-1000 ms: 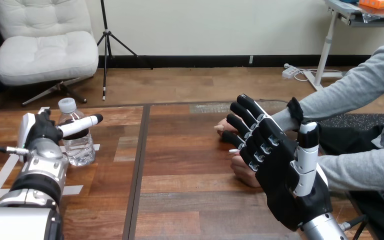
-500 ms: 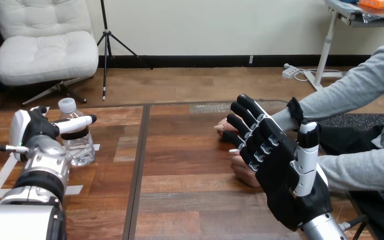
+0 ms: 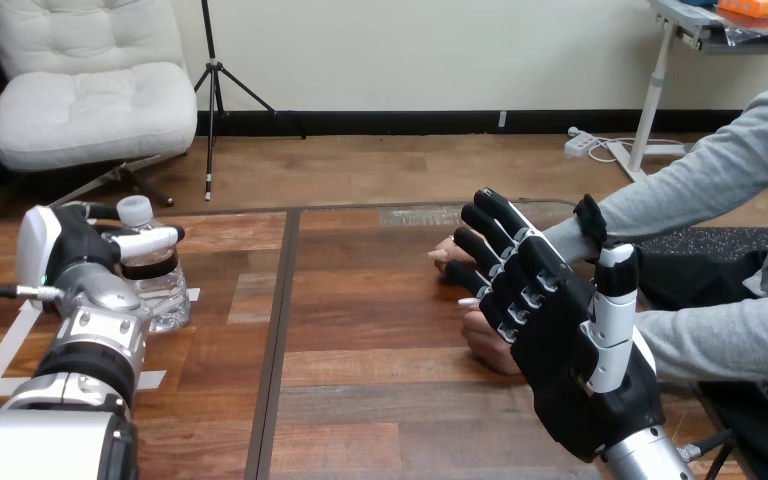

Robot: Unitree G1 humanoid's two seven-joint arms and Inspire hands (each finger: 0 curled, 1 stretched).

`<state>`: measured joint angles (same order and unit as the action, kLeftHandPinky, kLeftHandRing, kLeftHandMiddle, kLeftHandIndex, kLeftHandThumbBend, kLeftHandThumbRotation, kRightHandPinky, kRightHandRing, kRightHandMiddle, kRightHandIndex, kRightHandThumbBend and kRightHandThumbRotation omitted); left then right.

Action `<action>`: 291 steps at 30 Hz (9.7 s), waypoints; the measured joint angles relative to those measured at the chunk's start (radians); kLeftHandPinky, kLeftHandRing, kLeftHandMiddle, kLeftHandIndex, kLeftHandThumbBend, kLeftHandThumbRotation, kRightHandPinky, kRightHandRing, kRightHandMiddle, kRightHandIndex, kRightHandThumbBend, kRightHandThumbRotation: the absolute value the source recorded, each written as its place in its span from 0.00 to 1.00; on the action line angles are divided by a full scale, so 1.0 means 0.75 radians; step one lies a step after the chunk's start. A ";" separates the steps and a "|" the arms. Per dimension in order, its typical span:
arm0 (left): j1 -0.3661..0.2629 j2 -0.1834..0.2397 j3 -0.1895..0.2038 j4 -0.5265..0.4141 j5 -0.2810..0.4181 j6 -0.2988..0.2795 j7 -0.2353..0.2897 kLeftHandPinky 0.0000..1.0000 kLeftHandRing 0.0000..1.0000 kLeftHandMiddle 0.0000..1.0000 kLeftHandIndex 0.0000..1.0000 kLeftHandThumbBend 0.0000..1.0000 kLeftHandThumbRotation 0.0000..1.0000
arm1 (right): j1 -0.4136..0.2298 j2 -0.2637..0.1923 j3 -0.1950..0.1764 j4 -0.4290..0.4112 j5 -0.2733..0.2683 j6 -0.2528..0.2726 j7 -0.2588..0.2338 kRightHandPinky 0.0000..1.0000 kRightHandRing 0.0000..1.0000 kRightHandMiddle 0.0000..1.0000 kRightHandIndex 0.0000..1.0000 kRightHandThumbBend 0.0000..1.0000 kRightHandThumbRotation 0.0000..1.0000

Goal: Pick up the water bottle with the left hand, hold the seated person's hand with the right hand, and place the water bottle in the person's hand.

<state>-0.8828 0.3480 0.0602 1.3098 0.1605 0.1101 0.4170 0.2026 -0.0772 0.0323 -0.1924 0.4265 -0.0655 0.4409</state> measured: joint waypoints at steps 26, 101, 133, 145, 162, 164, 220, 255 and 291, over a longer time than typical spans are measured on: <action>0.000 0.000 -0.002 0.000 -0.001 -0.069 -0.105 0.35 0.41 0.47 0.49 0.75 0.00 | 0.001 0.000 0.000 0.000 0.002 0.000 0.000 0.94 0.98 0.97 0.94 0.91 1.00; 0.086 0.038 -0.004 -0.004 0.001 -0.260 -0.154 0.39 0.44 0.50 0.51 0.68 0.00 | 0.001 0.001 0.000 0.000 0.002 0.000 -0.001 0.94 0.98 0.97 0.94 0.91 1.00; 0.181 0.118 -0.003 -0.027 0.009 -0.408 -0.099 0.34 0.38 0.44 0.49 0.73 0.00 | 0.000 -0.004 -0.005 0.000 0.008 0.000 0.004 0.95 0.99 0.97 0.95 0.90 1.00; 0.183 0.121 -0.002 -0.042 0.008 -0.455 -0.099 0.35 0.40 0.45 0.48 0.74 0.00 | 0.000 -0.005 -0.005 0.000 0.008 0.000 0.005 0.97 0.99 0.98 0.95 0.90 1.00; 0.183 0.136 0.001 -0.091 0.004 -0.497 -0.101 0.38 0.42 0.47 0.48 0.73 0.00 | 0.000 -0.006 -0.005 0.000 0.008 0.000 0.005 0.97 0.99 0.98 0.95 0.91 1.00; 0.183 0.139 0.003 -0.095 0.001 -0.500 -0.103 0.38 0.42 0.47 0.47 0.73 0.00 | 0.001 -0.006 -0.005 0.000 0.008 0.000 0.005 0.97 0.99 0.98 0.95 0.92 1.00; 0.253 0.149 0.051 -0.375 -0.018 -0.482 -0.172 0.35 0.41 0.47 0.47 0.74 0.00 | -0.064 -0.118 -0.034 0.077 -0.175 -0.090 0.044 0.96 0.97 0.96 0.93 0.91 1.00; 0.340 0.138 0.051 -0.494 -0.022 -0.482 -0.240 0.35 0.40 0.45 0.45 0.75 0.00 | -0.501 -0.413 -0.135 0.667 -0.618 -0.699 -0.033 0.83 0.88 0.90 0.90 0.99 1.00; 0.397 0.109 0.063 -0.583 -0.048 -0.444 -0.244 0.31 0.38 0.44 0.45 0.76 0.00 | -0.856 -0.671 -0.025 1.319 -0.998 -0.930 -0.128 0.71 0.83 0.87 0.87 1.00 0.87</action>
<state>-0.5850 0.4299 0.1072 0.8722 0.1242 -0.2232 0.2336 -0.4394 -0.5801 0.0137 0.7968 -0.3218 -0.7630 0.3448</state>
